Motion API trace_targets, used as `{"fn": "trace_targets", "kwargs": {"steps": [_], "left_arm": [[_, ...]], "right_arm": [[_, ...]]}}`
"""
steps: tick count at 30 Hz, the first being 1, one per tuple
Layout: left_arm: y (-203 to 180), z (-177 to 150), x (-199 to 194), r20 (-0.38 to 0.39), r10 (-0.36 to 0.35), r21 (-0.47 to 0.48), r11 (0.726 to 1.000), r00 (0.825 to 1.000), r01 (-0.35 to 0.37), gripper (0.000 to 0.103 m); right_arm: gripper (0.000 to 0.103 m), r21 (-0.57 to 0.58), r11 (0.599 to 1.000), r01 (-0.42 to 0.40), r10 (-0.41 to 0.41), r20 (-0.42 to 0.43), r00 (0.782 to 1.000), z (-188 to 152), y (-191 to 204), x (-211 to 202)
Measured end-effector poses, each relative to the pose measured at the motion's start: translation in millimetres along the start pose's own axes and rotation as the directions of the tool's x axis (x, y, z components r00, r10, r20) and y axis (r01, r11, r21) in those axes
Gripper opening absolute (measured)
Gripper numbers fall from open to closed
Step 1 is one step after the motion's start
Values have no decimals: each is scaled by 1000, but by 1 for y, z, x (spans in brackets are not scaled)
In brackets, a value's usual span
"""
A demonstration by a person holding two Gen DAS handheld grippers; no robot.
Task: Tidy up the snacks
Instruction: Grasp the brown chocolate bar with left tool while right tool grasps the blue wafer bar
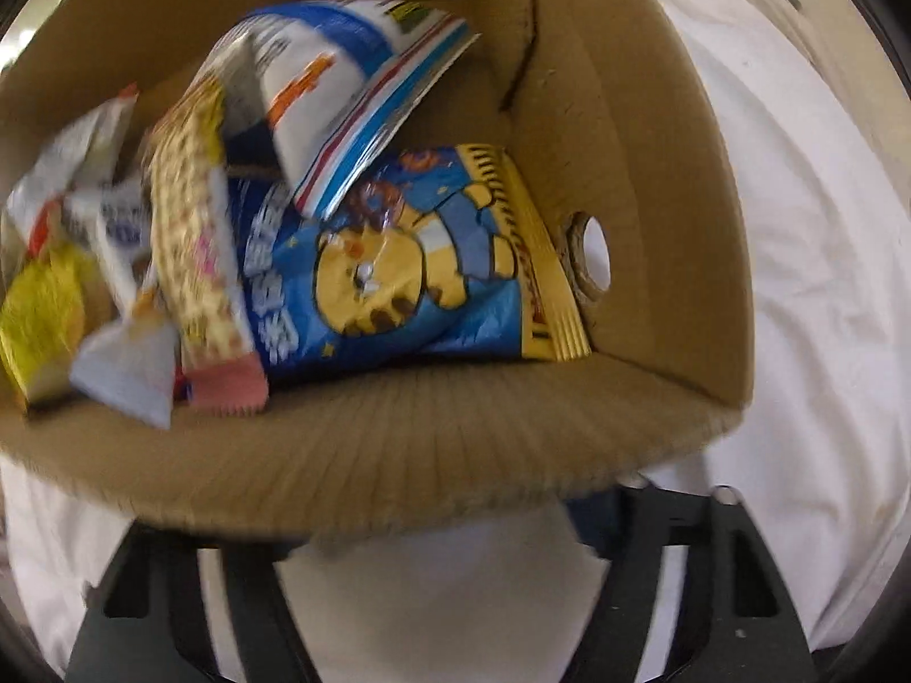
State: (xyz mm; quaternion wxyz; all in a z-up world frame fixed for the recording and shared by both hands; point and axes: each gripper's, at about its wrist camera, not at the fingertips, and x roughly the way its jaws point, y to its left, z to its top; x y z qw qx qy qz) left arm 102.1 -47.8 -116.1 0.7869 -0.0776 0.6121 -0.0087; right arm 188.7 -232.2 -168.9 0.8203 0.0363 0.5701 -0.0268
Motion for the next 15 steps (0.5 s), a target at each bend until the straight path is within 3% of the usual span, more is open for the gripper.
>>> {"fn": "trace_targets", "kwargs": {"steps": [2,3,4,8,15], "left_arm": [[1,1,0,-1,-4,-6,1000,1000,4,14],[-7,0,1,1,-6,-10,1000,1000,6,14],[-6,1,0,3,-9,-14,1000,1000,9,14],[0,5,-10,26,-12,-35,999,1000,13,14],[13,15,-20,58,-6,-73,997,998,10,14]], "right_arm": [[39,-1,999,-37,37,-8,999,-6,-2,-4],[33,0,996,-91,91,-17,996,-10,-4,-7],[19,0,992,-129,129,-28,991,-14,-5,-9],[19,-8,964,-264,263,-72,962,-36,-11,-20],[19,-84,941,-328,320,-99,942,-70,4,-46]]}}
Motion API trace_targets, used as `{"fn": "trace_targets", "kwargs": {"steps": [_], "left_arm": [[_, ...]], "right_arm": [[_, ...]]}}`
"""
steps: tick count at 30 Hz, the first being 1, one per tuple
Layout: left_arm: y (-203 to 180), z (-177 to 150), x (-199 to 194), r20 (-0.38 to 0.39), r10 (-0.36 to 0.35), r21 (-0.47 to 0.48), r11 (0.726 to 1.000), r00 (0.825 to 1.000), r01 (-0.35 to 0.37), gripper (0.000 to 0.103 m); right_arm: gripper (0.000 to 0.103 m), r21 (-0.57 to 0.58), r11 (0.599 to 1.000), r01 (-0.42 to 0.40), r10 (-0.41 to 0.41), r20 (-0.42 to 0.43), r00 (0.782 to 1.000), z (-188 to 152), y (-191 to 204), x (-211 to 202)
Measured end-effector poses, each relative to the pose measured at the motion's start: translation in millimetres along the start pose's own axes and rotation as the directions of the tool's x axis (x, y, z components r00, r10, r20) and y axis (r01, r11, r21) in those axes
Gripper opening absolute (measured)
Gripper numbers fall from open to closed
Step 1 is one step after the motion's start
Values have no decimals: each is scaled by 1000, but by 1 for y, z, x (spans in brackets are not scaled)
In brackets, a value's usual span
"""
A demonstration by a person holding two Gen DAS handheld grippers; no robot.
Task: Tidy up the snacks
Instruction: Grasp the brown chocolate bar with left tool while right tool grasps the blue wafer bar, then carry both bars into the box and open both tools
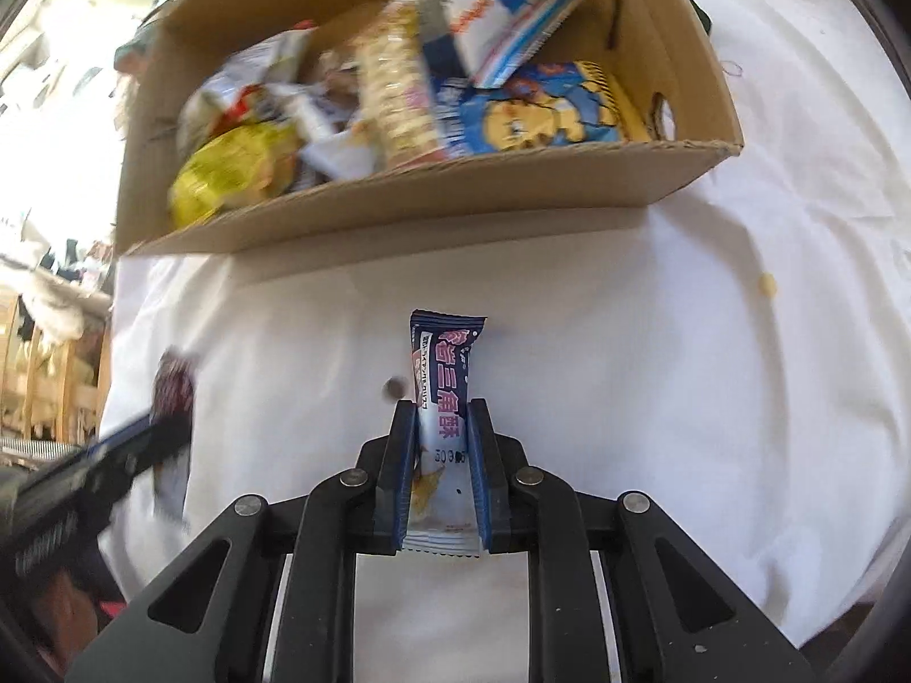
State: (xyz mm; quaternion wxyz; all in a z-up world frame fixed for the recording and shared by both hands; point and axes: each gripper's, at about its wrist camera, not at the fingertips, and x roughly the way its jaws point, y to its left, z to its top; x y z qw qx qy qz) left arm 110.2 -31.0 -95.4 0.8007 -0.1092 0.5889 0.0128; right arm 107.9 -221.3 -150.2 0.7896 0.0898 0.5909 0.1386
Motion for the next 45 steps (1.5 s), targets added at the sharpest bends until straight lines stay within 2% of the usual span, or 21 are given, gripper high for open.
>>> {"fn": "trace_targets", "kwargs": {"steps": [4,13,16,19,24,32,38,42,45], "left_arm": [[-2,0,2,3,13,10,1000,1000,-13,14],[5,6,-11,53,8,22,1000,999,-9,14],[4,7,-24,99,24,48,998,995,-29,14],[-4,6,-38,190,67,121,988,980,-91,14],[-8,11,-52,246,48,150,985,968,-88,14],[-21,30,-78,326,11,179,981,945,-73,14],[-25,56,-82,317,-43,174,985,947,-14,14],[-29,74,-84,327,-58,171,985,943,2,14],[-36,90,-79,325,-75,181,983,943,16,14]], "right_arm": [[19,-12,1000,-3,3,-3,1000,-2,15,-1],[19,-55,997,-48,51,65,997,9,44,-17],[19,-100,995,-13,25,118,993,8,51,-33],[19,-108,994,-25,43,164,986,10,55,-43],[19,-124,991,-48,74,210,975,20,50,-71],[19,-130,987,-93,125,269,955,45,53,-92],[19,-100,986,-130,155,307,939,70,41,-106],[19,-61,987,-152,163,310,937,94,26,-108],[19,-54,988,-141,151,331,931,110,17,-110]]}}
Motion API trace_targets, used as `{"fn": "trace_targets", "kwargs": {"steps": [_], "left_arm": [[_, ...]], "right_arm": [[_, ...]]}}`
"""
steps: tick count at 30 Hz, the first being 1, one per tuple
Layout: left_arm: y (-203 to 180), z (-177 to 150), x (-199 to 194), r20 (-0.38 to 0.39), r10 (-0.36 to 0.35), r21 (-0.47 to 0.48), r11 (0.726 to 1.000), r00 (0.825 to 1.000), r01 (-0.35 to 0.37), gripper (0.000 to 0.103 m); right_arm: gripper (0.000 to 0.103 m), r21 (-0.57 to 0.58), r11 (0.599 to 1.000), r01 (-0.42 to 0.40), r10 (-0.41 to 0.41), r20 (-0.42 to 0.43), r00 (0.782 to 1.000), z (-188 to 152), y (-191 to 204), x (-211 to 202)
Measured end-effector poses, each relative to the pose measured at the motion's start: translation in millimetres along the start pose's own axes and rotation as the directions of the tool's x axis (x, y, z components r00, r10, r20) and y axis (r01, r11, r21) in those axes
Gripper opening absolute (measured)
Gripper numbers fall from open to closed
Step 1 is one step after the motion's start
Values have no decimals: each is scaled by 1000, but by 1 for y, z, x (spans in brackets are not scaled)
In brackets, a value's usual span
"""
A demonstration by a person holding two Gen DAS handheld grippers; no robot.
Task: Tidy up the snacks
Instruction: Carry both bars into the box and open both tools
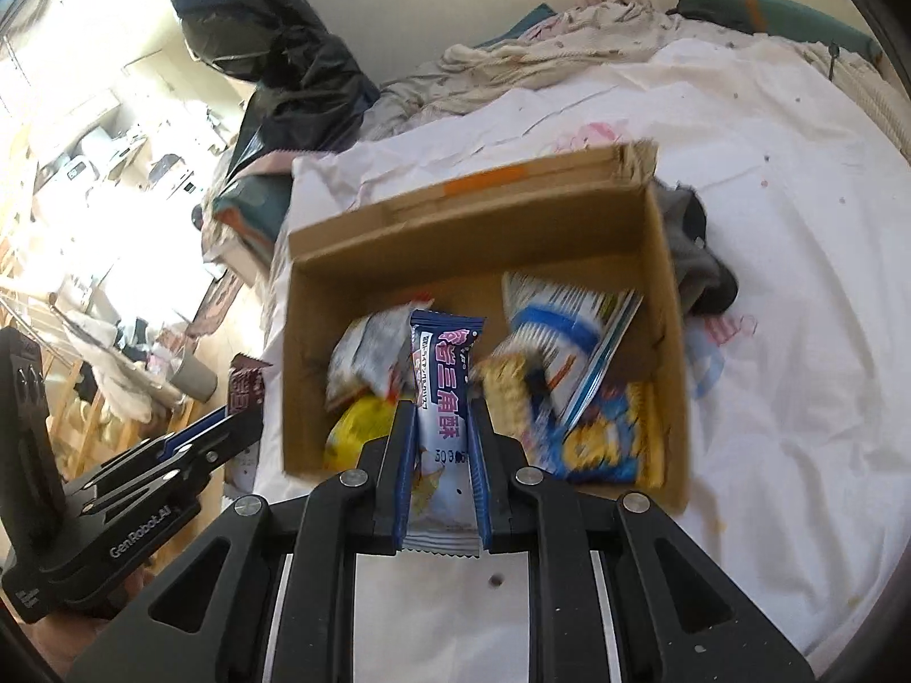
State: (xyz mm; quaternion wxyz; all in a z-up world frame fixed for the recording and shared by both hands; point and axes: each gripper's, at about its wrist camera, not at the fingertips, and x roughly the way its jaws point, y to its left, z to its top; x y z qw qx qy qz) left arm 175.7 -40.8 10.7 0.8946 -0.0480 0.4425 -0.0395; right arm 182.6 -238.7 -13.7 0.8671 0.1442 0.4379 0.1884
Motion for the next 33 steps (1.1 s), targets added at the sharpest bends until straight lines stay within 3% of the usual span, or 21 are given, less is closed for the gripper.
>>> {"fn": "trace_targets", "kwargs": {"steps": [4,6,9,13,26,29,33], "left_arm": [[-8,10,22,-19,-30,-6,1000,999,29,14],[-12,10,36,-30,-55,-24,998,998,54,14],[-19,5,57,-60,-69,-36,997,996,67,14],[-29,0,78,-98,-59,-14,998,993,58,14],[-33,-3,85,-93,-31,16,999,995,33,16],[-33,-3,82,-82,-16,29,999,996,18,23],[-31,-3,74,-55,-5,28,1000,998,7,50]], "right_arm": [[19,63,998,25,-27,38,999,6,-24,4],[19,169,986,2,-5,12,1000,1,-45,16],[19,218,975,50,-45,-30,999,-5,-59,31],[19,166,982,91,-86,-34,996,-3,-55,35],[22,163,983,82,-68,-93,993,-5,-54,54],[22,153,985,81,-67,-90,994,-5,-52,53],[24,135,987,90,-77,-101,992,-4,-48,53]]}}
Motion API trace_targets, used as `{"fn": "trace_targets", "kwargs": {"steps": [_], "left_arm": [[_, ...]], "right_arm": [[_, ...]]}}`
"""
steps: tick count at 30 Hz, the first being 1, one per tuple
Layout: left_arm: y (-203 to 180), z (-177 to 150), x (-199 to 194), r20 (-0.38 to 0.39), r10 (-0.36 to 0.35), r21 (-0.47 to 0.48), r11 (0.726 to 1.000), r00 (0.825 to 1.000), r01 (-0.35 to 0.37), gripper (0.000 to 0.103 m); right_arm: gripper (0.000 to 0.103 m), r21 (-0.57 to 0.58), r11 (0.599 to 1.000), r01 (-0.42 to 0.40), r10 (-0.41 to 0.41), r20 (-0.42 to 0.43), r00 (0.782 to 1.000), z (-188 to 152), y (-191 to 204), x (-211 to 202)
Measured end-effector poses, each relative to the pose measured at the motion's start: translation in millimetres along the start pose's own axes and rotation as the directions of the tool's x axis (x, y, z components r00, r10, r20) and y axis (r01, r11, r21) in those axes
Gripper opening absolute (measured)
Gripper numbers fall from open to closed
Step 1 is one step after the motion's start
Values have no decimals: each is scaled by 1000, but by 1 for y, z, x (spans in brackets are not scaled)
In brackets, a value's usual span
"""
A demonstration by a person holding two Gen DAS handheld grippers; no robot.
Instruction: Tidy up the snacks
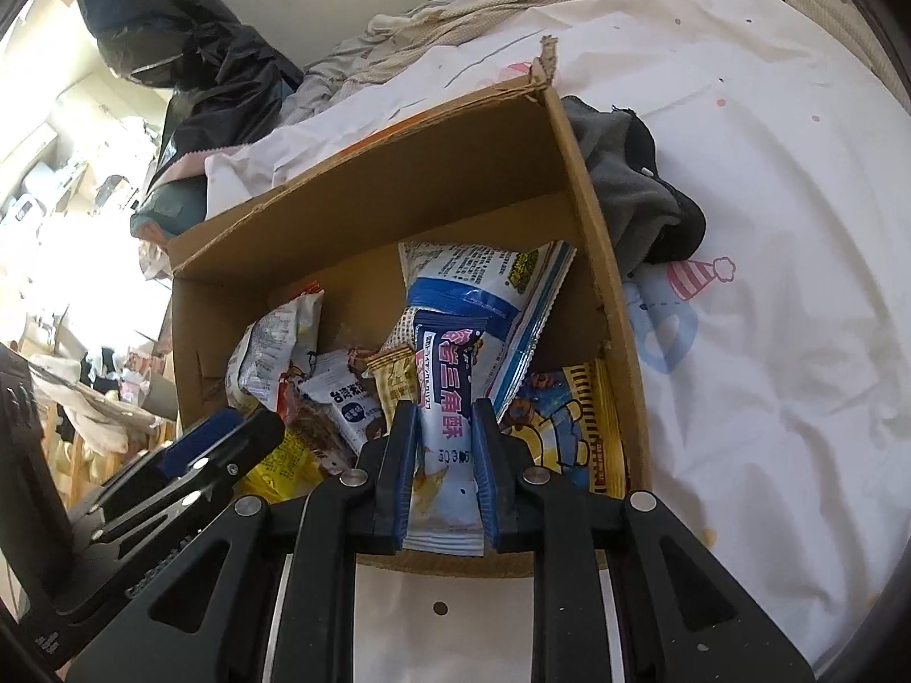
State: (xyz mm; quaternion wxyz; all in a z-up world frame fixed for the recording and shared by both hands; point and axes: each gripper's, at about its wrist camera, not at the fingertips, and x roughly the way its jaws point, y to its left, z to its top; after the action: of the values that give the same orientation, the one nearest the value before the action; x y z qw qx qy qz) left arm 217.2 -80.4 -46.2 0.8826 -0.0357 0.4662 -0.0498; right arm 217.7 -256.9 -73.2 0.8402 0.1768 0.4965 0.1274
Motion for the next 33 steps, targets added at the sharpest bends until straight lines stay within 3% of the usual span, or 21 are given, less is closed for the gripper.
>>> {"fn": "trace_targets", "kwargs": {"steps": [3,5,7,13,18,22,25,29,33], "left_arm": [[2,0,-9,34,15,3,1000,999,-15,70],[3,0,-16,50,21,14,1000,999,-22,72],[4,0,-23,64,40,21,999,997,-41,72],[17,4,-57,107,25,-24,999,994,-23,72],[28,-6,-81,151,58,-20,998,987,-56,72],[43,-15,-102,181,89,-31,996,979,-84,72],[53,-25,-117,192,97,-42,995,977,-91,82],[61,-39,-135,215,104,-41,994,971,-98,82],[69,-55,-145,244,125,-71,991,962,-110,98]], "right_arm": [[36,-5,1000,11,-11,4,1000,-1,2,-2],[69,9,1000,10,-10,27,1000,-1,1,-8],[86,22,1000,3,-4,67,998,0,0,-17],[94,-34,999,-6,12,166,986,-4,13,-53],[103,-76,997,12,9,263,965,-13,27,-82],[103,-99,995,25,2,265,964,-25,32,-92],[103,-116,993,37,-5,263,965,-37,35,-98],[103,-150,987,60,-16,283,959,-55,44,-106],[103,-175,982,71,-19,284,959,-69,50,-107]]}}
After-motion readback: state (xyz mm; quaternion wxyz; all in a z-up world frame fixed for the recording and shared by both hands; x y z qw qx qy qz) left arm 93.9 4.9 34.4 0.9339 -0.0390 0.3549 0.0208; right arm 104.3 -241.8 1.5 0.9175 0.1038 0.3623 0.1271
